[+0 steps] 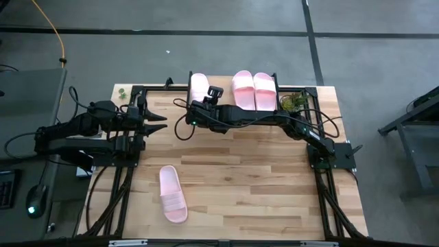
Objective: Pick and place slides into the shelf
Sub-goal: Put the pink slide on the shelf
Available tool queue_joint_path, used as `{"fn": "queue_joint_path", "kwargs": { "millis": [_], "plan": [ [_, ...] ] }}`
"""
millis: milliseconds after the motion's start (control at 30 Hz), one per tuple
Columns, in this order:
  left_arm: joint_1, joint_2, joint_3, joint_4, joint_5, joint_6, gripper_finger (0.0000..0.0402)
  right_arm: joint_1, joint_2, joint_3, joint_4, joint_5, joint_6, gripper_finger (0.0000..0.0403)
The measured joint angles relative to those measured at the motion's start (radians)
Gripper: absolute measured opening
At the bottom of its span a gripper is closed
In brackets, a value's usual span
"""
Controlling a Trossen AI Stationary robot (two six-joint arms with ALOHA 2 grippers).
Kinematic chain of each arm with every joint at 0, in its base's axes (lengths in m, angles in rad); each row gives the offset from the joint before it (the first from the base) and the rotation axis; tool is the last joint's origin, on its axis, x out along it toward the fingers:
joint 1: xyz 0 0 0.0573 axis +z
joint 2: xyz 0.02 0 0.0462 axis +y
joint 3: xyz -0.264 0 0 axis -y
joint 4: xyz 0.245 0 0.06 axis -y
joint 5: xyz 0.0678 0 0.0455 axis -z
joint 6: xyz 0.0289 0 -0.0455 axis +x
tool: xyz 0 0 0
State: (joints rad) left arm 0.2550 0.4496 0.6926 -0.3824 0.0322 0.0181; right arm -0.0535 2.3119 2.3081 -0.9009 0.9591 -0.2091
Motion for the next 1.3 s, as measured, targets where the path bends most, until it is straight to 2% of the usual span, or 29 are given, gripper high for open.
{"fn": "queue_joint_path", "kwargs": {
  "millis": [233, 400, 533, 667, 933, 1133, 1300],
  "plan": [
    [0.0, 0.0, 0.0, 0.0, 0.0, 0.0, 0.0101, -0.006, 0.0, 0.0, -0.001, -0.022, 0.004, 0.0],
    [0.0, 0.0, 0.0, -0.001, 0.0, 0.0, 0.0101, -0.02, 0.0, 0.0, -0.019, -0.131, 0.016, 0.0009],
    [0.0, 0.0, 0.0, -0.001, 0.0, 0.0, 0.0101, -0.031, 0.0, 0.0, -0.042, -0.179, 0.026, 0.0045],
    [0.0, 0.0, 0.0, -0.001, 0.0, 0.0, 0.0101, -0.038, 0.0, 0.0, -0.042, -0.183, 0.045, 0.0097],
    [0.0, 0.0, 0.0, -0.002, 0.0, 0.0, 0.0101, -0.043, 0.0, 0.0, -0.044, -0.12, 0.059, 0.0189],
    [0.0, 0.0, 0.0, -0.002, 0.0, 0.0, 0.0101, -0.035, 0.0, 0.0, -0.044, -0.11, 0.051, 0.023],
    [0.0, 0.0, 0.001, -0.003, 0.0, 0.0, 0.0101, -0.016, 0.0, 0.0, -0.036, -0.076, 0.017, 0.0241]
  ]
}}
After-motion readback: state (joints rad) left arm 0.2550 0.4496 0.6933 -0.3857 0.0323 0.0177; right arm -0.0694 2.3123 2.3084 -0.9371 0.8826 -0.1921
